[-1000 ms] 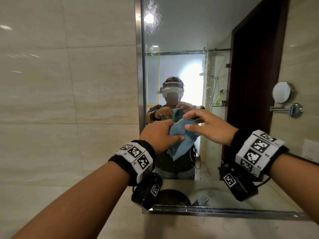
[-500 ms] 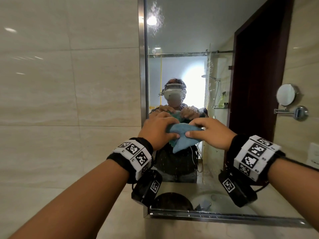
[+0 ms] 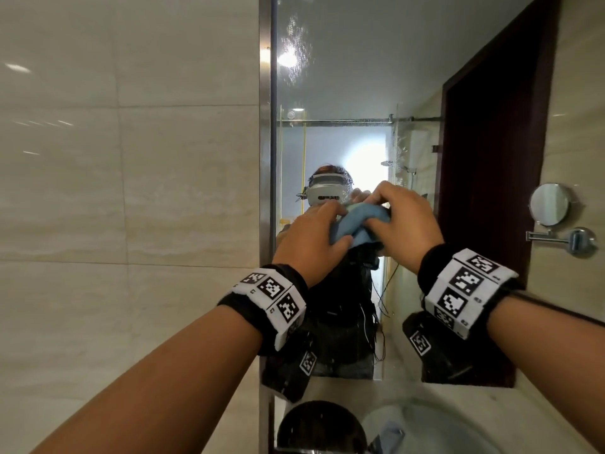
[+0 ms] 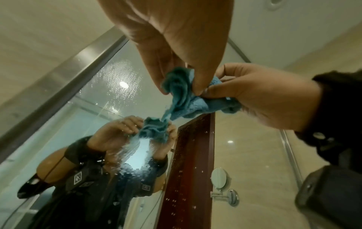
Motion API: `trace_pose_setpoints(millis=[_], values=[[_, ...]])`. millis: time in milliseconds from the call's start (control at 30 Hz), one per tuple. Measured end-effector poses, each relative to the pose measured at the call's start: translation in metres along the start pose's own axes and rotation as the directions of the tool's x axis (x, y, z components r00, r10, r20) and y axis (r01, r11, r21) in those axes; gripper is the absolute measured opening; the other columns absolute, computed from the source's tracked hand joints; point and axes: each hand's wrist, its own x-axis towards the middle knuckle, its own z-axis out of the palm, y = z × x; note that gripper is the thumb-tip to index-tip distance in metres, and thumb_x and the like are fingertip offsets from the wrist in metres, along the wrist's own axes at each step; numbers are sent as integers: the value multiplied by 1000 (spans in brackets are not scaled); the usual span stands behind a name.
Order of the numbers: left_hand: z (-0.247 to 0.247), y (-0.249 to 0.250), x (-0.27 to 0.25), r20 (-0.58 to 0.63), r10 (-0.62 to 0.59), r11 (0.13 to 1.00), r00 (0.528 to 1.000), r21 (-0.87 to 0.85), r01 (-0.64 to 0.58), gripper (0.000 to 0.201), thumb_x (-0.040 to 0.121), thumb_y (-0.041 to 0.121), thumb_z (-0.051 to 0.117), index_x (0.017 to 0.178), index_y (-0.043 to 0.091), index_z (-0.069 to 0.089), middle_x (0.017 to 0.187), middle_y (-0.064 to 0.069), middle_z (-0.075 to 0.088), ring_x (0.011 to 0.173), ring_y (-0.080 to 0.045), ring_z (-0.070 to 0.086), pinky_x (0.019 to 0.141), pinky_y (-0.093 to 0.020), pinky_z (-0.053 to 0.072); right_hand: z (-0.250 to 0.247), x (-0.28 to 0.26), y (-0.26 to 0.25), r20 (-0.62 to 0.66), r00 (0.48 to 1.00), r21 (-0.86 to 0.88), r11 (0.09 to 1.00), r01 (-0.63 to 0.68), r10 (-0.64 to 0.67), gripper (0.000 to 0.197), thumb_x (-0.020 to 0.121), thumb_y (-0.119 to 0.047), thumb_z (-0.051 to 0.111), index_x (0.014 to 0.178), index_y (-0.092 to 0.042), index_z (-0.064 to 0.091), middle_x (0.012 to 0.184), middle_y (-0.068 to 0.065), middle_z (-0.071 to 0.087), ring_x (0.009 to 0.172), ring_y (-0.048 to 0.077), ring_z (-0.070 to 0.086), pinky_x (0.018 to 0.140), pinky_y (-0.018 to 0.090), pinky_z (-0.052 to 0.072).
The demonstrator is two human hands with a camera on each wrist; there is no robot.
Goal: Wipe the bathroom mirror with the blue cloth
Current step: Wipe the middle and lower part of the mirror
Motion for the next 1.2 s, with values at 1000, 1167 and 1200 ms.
trace_pose_setpoints(millis=[1000,1167,1200], values=[[21,-74,57,139,-64,790,988,612,-35,111,75,53,66,149,28,-13,154,-2,-25,143,-24,-18,116,-49,-1,33,30,36,127,934,-253,900,355,-333,34,90,-13,59,124,-12,59,142,9,44,118,33,53,95,44,47],[21,-80,56,144,-50,777,988,627,-52,115,72,61,65,148,29,-16,153,0,-28,143,-21,-20,116,-44,-2,49,30,41,97,944,-286,900,329,-315,46,85,-11,64,130,-8,55,136,15,50,119,36,51,102,42,39],[20,-81,57,146,-46,771,988,634,-58,117,72,63,65,148,29,-16,153,0,-28,143,-20,-20,116,-44,-2,55,24,43,129,928,-307,875,373,-350,44,86,-17,62,128,-7,56,136,15,51,118,36,53,100,45,42]])
